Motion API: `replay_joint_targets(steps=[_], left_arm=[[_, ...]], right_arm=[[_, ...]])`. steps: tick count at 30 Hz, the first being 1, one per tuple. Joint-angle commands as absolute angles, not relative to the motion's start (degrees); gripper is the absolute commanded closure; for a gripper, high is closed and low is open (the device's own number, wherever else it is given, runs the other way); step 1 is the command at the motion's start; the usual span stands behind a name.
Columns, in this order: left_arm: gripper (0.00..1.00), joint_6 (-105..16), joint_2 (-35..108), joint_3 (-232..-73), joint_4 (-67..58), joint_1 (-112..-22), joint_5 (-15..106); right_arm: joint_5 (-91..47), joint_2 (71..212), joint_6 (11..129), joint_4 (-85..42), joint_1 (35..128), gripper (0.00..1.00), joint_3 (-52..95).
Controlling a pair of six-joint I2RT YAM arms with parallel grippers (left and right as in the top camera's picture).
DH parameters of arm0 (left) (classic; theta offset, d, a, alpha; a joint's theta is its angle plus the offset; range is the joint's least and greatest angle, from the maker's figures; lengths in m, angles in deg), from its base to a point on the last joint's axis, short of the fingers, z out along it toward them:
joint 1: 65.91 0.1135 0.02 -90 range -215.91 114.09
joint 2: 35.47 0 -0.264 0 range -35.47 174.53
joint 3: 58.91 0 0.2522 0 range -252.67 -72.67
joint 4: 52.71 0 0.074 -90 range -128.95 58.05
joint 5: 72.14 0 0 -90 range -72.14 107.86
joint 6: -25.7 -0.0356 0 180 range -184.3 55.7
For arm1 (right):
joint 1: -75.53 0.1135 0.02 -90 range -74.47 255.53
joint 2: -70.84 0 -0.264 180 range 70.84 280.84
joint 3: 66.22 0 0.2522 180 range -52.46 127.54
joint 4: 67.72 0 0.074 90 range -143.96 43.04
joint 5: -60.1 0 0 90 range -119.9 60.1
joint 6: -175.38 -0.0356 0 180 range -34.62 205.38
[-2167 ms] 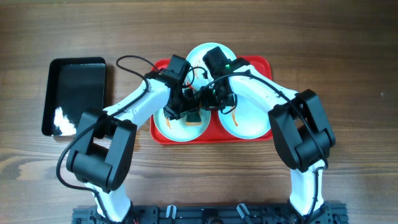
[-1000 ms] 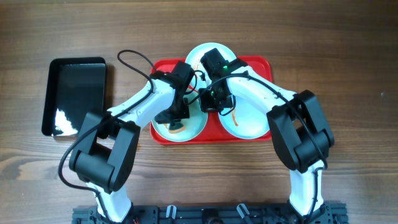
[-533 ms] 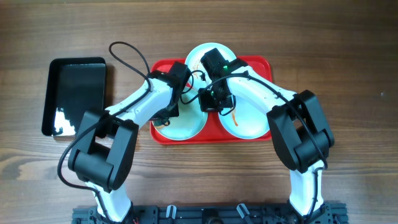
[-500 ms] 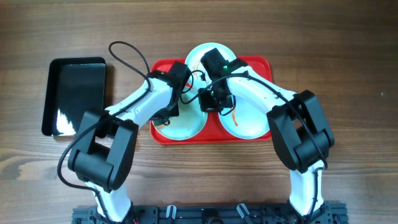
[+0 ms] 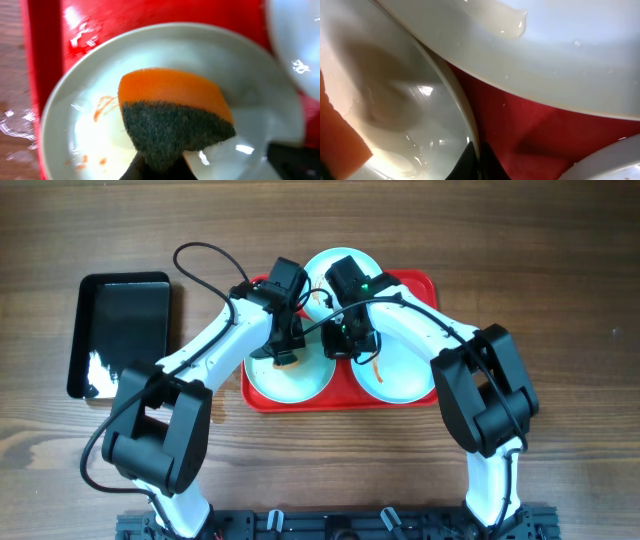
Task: Clean dirty plates on tray and stack at the side
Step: 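Rub the sponge along the left plate's rim with the left gripper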
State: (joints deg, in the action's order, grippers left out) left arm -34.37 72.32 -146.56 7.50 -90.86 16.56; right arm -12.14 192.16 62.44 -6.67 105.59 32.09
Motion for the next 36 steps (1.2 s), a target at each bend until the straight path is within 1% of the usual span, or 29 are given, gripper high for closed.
replay_joint_targets(steps=[1, 4, 10, 18, 20, 27, 36], left_arm=[[0.96, -33.32, 74.75, -147.52, 5.30, -90.82, 23.13], [0.96, -30.37, 76.69, -147.52, 3.81, -90.82, 23.81], [0.96, -30.22, 79.12, -147.50, 3.07, -90.76, 21.85], [0.96, -30.63, 79.47, -146.10, 7.02, -90.76, 2.94], [0.96, -30.63, 79.53, -144.70, 7.18, -90.76, 0.18], [0.96, -30.63, 79.38, -142.32, 10.21, -90.78, -0.49], [0.96, -30.35, 76.78, -146.34, 21.21, -90.80, -2.81]], right_arm=[[-13.38, 191.37, 62.28, -6.56, 105.59, 0.96, 31.68], [-13.38, 191.37, 62.31, -6.54, 105.57, 0.96, 31.68], [-13.40, 191.37, 62.28, -6.54, 105.57, 0.96, 31.68], [-13.40, 191.37, 62.50, -6.26, 105.57, 0.96, 31.68], [-13.40, 191.37, 62.55, -6.28, 105.57, 0.96, 31.68], [-13.43, 191.37, 62.50, -6.30, 105.57, 0.96, 31.68], [-13.43, 191.37, 62.48, -6.37, 105.57, 0.96, 31.68]])
